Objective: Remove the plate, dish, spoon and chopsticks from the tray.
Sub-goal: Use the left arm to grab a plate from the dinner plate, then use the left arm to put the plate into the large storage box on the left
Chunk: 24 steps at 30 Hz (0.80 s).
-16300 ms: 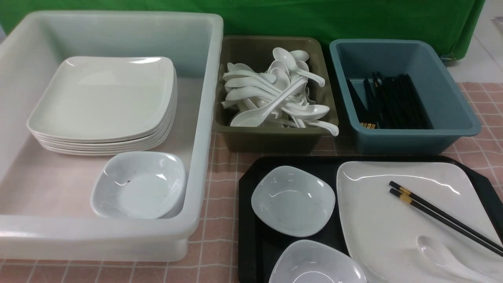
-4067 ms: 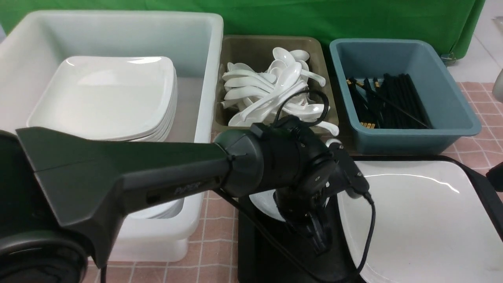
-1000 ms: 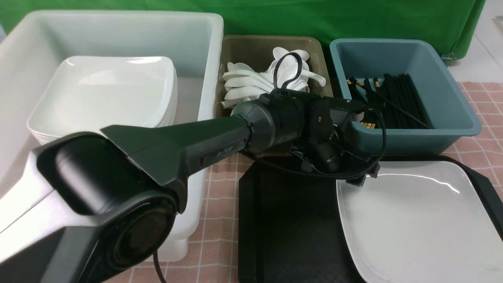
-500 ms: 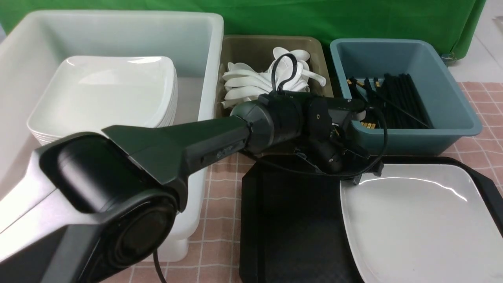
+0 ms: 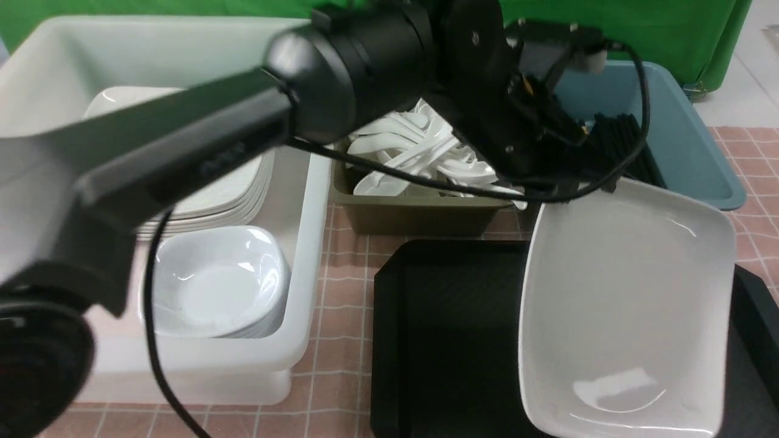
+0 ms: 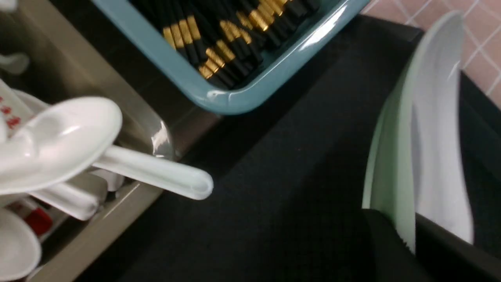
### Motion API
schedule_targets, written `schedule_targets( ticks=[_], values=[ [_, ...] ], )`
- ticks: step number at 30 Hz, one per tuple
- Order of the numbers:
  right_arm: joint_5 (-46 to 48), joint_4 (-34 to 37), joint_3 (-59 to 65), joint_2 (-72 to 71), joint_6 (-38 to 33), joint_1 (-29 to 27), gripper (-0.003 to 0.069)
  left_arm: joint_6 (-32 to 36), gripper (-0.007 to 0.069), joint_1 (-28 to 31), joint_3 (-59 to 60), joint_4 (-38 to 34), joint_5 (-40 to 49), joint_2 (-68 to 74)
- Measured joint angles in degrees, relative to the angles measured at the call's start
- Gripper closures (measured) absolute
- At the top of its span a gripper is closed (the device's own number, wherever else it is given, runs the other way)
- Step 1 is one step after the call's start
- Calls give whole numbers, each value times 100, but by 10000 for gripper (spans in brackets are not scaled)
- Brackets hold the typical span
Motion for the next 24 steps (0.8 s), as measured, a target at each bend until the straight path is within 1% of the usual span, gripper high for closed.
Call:
schedule_targets(
  ticks=[6,10,11,12,13,14,15,18,19,21,24],
  values=[
    [31,275,-139,-12,-171,-4,629,92,615,47,48,215,208,-589],
    [-24,1175,-271,16,-806,-4,629,97,614,407,53,103,253,-1105],
    [-30,1224,-271,21,-834,-4,629,97,614,434,53,99,253,-1105],
    [-74,1625,-372,91,-1097,-4,629,97,614,705,53,2,246,-1349],
    [-86,1779,-413,124,-1183,-4,629,97,613,824,53,-38,246,-1427],
    [-99,2095,-508,214,-1362,-4,629,97,613,1127,53,-107,252,-1585],
    [-99,2309,-585,288,-1479,-4,629,97,612,1273,53,-153,259,-1684],
    [-11,2965,-989,674,-1826,51,629,99,610,2101,53,-245,336,-2048],
    [11,3045,-1086,770,-1865,115,629,99,610,2358,53,-266,365,-2112],
    [51,3147,-1455,1149,-1910,389,629,104,610,3132,53,-364,454,-2315],
    [113,3170,-1917,1667,-1910,831,629,233,610,4143,53,-673,636,-2418]
  ],
)
